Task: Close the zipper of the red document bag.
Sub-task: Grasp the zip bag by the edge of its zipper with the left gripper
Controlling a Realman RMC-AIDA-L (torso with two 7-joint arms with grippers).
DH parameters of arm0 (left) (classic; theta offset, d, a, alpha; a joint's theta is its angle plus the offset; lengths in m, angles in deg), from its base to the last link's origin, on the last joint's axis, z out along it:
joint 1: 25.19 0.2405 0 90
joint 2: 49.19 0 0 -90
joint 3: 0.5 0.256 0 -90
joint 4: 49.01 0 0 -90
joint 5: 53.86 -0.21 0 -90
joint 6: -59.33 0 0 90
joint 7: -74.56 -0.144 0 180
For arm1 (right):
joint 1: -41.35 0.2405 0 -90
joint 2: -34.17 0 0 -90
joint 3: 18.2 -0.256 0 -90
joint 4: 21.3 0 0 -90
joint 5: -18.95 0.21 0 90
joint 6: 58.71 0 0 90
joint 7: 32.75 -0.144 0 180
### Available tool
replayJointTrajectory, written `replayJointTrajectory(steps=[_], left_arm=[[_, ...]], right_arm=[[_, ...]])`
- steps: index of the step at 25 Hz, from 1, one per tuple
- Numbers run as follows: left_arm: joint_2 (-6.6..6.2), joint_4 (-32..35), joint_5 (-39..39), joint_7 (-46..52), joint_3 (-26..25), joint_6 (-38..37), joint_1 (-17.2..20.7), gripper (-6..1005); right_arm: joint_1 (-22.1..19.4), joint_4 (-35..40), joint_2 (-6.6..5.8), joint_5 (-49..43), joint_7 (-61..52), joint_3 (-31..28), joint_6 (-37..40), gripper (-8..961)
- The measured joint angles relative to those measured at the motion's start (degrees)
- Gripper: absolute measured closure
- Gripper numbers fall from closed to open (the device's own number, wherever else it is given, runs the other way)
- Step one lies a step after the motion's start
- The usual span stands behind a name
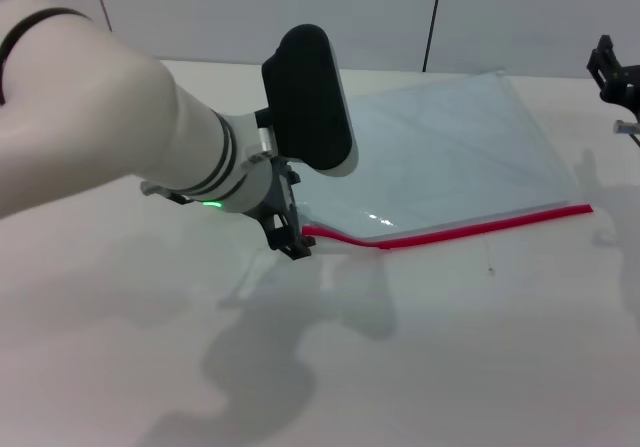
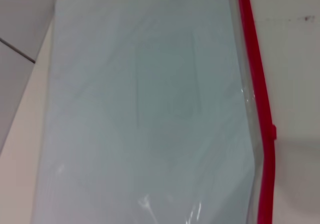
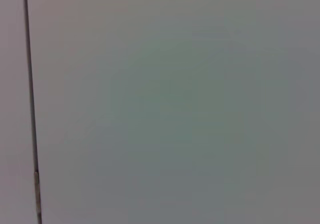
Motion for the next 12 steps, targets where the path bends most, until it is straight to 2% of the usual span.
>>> replayJointTrajectory(steps=[12], left_arm=[[0.06, -4.65, 0.07, 0.26, 3.28, 5.44, -1.06, 232]], right_arm=[[0.06, 0.27, 0.06, 0.05, 0.0, 0.0, 0.0, 216]])
